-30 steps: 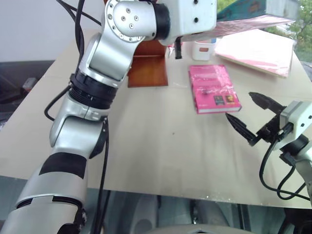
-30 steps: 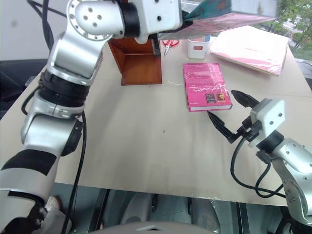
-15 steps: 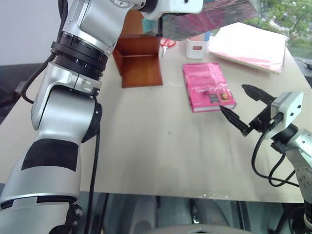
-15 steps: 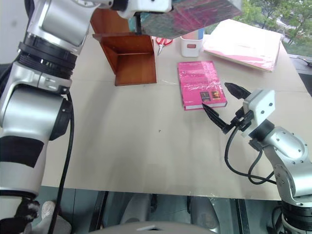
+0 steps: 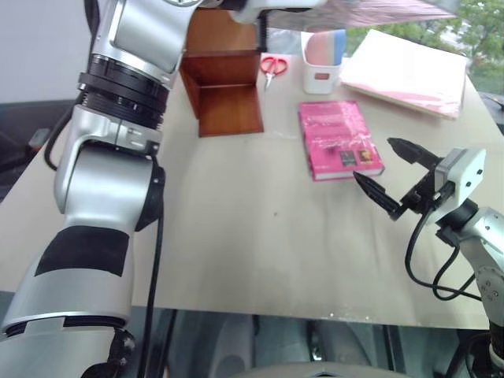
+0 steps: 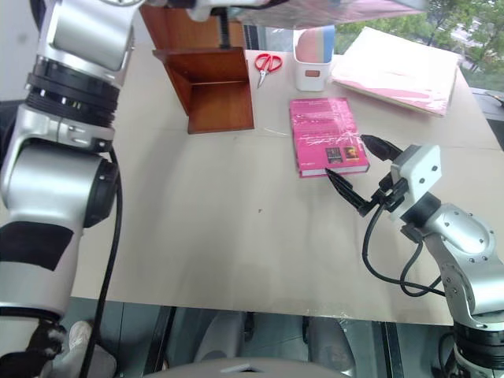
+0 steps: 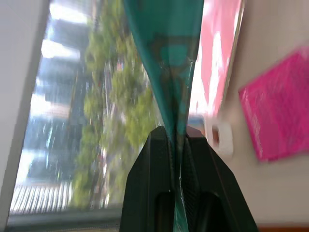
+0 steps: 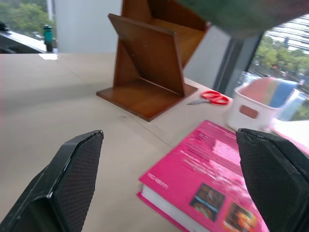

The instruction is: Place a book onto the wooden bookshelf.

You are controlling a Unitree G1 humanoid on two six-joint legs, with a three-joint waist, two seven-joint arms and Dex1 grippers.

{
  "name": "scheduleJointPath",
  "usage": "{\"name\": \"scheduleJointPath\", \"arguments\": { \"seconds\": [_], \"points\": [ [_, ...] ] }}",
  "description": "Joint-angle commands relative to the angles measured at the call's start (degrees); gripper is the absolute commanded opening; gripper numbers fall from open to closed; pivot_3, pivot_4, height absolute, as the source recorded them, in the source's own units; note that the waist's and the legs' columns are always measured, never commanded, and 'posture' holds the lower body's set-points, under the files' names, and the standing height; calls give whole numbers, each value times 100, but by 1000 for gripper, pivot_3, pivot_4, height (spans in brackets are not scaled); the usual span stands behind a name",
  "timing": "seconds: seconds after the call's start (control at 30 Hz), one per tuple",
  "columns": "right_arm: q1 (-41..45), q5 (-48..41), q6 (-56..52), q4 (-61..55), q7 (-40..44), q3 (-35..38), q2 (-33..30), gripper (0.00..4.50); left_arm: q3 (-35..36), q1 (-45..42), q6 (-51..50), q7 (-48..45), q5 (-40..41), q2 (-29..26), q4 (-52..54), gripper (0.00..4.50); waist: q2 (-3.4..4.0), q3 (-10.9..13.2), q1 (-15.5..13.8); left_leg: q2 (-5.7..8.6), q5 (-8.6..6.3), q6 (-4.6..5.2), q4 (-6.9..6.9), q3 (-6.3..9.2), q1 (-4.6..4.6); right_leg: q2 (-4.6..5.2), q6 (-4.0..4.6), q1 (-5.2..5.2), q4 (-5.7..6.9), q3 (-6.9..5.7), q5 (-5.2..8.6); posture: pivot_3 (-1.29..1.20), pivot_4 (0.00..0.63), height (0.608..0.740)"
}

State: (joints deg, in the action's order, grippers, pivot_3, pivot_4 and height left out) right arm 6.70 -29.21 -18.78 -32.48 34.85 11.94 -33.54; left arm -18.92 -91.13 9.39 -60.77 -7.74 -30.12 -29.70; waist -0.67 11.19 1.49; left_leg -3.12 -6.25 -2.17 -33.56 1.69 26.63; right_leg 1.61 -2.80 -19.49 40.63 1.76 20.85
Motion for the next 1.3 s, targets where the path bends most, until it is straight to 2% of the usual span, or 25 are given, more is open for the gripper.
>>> {"name": "scheduleJointPath", "arguments": {
  "seconds": [0.03, 0.2, 0.37, 0.67, 0.97, 1.13, 1.3],
  "points": [
    [38, -11, 140, -86, 27, 116, -26, 4500, 292, -148, -5, 164, -45, -102, 86, 32, 0, 0, -1, 0, 0, 0, -2, 0, 0, 0, 0, 0, 2, 0, 0, 0, 150, 740],
    [79, 8, 182, -18, 38, 91, -21, 4500, 64, -264, 141, 278, -703, -468, -473, 32, 1, 0, 63, -1, -1, 2, -21, 5, -1, -5, 0, 0, 19, 0, 0, 0, 150, 740],
    [285, 71, 273, 170, 97, 42, -42, 4500, -40, -160, -136, 86, -1150, -915, -702, 32, 2, 3, 76, -2, -15, 24, -28, 7, 4, -6, 0, -1, 21, -2, 0, 0, 150, 740],
    [573, 148, 428, 529, 365, -3, -74, 4500, -103, 416, -955, -100, -1756, -1510, -281, 32, 1, 3, 49, -4, -14, 23, -36, 12, 10, -6, 0, 0, 20, -9, 0, 0, 150, 740],
    [1033, 352, 697, 942, 524, -61, -82, 4500, -214, 266, -1248, -62, -2062, -1218, -603, 32, 1, 3, 68, -6, -16, 25, -47, 14, 12, -7, 0, 0, 26, -11, 0, 0, 150, 740],
    [1478, 633, 858, 970, 92, -39, 79, 4500, -313, 73, -1112, 167, -2228, -1038, -1134, 32, 2, 3, 81, -5, -16, 27, -49, 14, 12, -8, 0, -1, 29, -11, 0, 0, 150, 740],
    [1536, 496, 736, 652, 28, 1, 73, 4500, -432, -137, -948, 427, -2354, -830, -1680, 32, 3, 2, 60, -5, -16, 27, -50, 15, 12, -7, 0, 0, 32, -13, 0, 0, 150, 740]
  ]
}}
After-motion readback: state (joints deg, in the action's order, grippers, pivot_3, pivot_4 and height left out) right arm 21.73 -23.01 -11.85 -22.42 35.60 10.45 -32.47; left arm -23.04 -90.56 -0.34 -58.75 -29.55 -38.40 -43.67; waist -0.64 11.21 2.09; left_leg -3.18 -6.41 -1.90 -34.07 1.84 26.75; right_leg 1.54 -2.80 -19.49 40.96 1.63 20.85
